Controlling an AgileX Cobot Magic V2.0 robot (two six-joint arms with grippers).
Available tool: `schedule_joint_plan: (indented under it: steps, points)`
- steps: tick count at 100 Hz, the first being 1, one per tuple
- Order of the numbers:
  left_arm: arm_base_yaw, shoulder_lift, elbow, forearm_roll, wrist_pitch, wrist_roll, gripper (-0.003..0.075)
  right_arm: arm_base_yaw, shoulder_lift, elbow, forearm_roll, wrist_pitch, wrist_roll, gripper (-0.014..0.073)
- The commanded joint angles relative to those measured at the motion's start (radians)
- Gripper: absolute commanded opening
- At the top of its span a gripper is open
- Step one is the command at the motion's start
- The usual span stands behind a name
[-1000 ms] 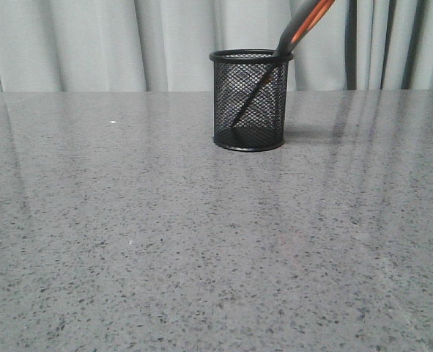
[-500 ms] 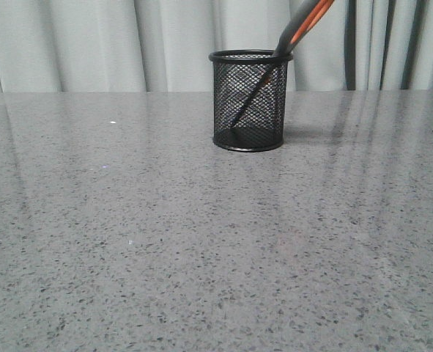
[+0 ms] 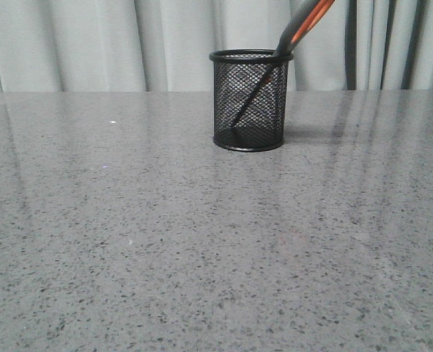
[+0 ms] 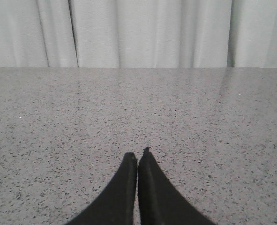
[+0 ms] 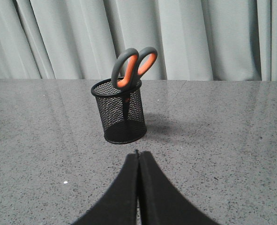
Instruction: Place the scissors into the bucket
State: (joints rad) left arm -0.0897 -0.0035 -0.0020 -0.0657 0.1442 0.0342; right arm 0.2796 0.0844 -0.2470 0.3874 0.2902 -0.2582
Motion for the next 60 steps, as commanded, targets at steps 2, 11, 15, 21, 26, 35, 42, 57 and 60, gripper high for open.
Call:
schedule_joint_plan:
  steps: [2, 11, 15, 21, 26, 35, 42, 57, 60]
  points:
    - [0.004, -0.025, 0.027, -0.012, -0.074, -0.011, -0.0021, -0.007, 0.010, -0.027, 0.005, -0.082, -0.008, -0.0064]
    - [0.004, -0.025, 0.027, -0.012, -0.074, -0.011, -0.0021, -0.007, 0.010, -0.027, 0.005, -0.082, -0.008, -0.0064]
    - [0.004, -0.025, 0.027, -0.012, -0.074, -0.011, -0.0021, -0.007, 0.010, -0.027, 0.005, -0.082, -0.008, -0.0064]
    - [0.004, -0.025, 0.027, -0.012, -0.074, -0.011, -0.0021, -0.007, 0.010, -0.027, 0.005, -0.082, -0.008, -0.0064]
    - [0.004, -0.025, 0.027, -0.012, -0.074, -0.011, -0.0021, -0.007, 0.010, -0.027, 0.005, -0.082, -0.008, -0.0064]
    - [0.004, -0.025, 0.027, -0.012, -0.074, -0.011, -0.0021, -0.007, 0.010, -0.027, 0.005, -0.082, -0.008, -0.0064]
    - [0.004, -0.025, 0.027, -0.012, -0.074, -0.011, -0.0021, -0.007, 0.010, -0.027, 0.003, -0.082, -0.008, -0.0064]
    - [0.004, -0.025, 0.027, -0.012, -0.074, -0.011, -0.0021, -0.016, 0.010, -0.014, -0.161, -0.136, 0.064, -0.0065]
    - [0.004, -0.025, 0.027, -0.012, -0.074, -0.011, -0.0021, -0.024, 0.010, -0.001, -0.198, -0.167, 0.096, -0.0064]
